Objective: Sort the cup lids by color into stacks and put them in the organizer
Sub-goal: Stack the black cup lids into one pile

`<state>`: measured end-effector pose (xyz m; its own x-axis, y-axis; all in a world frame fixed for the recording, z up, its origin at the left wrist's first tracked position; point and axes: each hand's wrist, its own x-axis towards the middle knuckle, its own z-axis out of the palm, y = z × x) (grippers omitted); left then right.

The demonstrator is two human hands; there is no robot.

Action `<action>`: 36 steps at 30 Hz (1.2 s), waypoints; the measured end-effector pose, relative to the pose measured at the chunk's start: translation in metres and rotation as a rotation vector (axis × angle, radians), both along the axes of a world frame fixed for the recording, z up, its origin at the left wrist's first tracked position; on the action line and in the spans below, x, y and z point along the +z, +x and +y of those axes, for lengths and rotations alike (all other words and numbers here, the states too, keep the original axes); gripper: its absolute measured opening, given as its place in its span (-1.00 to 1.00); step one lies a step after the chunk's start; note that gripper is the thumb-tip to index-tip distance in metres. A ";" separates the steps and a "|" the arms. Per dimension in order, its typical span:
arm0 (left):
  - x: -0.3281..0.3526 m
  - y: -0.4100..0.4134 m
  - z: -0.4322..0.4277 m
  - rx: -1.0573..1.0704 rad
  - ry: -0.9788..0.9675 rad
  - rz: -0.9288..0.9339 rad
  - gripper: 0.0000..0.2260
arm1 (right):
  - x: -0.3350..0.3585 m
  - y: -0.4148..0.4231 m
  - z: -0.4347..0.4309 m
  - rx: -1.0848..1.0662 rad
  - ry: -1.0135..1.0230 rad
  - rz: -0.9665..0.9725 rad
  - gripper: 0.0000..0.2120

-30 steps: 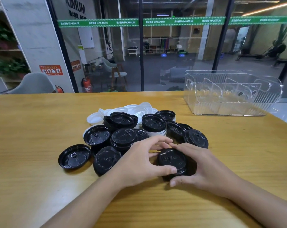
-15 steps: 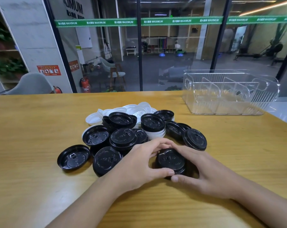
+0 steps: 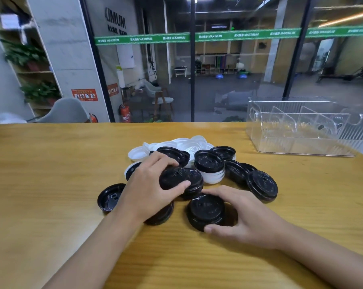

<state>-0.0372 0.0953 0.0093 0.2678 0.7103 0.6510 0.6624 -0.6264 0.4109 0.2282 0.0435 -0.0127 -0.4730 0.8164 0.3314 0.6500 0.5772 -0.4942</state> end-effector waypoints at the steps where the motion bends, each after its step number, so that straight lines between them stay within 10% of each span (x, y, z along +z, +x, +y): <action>1: -0.001 -0.003 0.001 0.028 -0.027 0.004 -0.59 | 0.000 -0.002 0.002 -0.003 -0.006 0.005 -0.28; 36: 0.008 0.012 -0.019 -0.224 -0.226 -0.122 -0.50 | 0.001 0.005 -0.005 -0.018 -0.157 0.179 -0.37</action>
<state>-0.0249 0.0762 0.0175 0.3631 0.7728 0.5206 0.4560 -0.6346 0.6240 0.2336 0.0381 -0.0116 -0.4025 0.8724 0.2775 0.5535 0.4733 -0.6853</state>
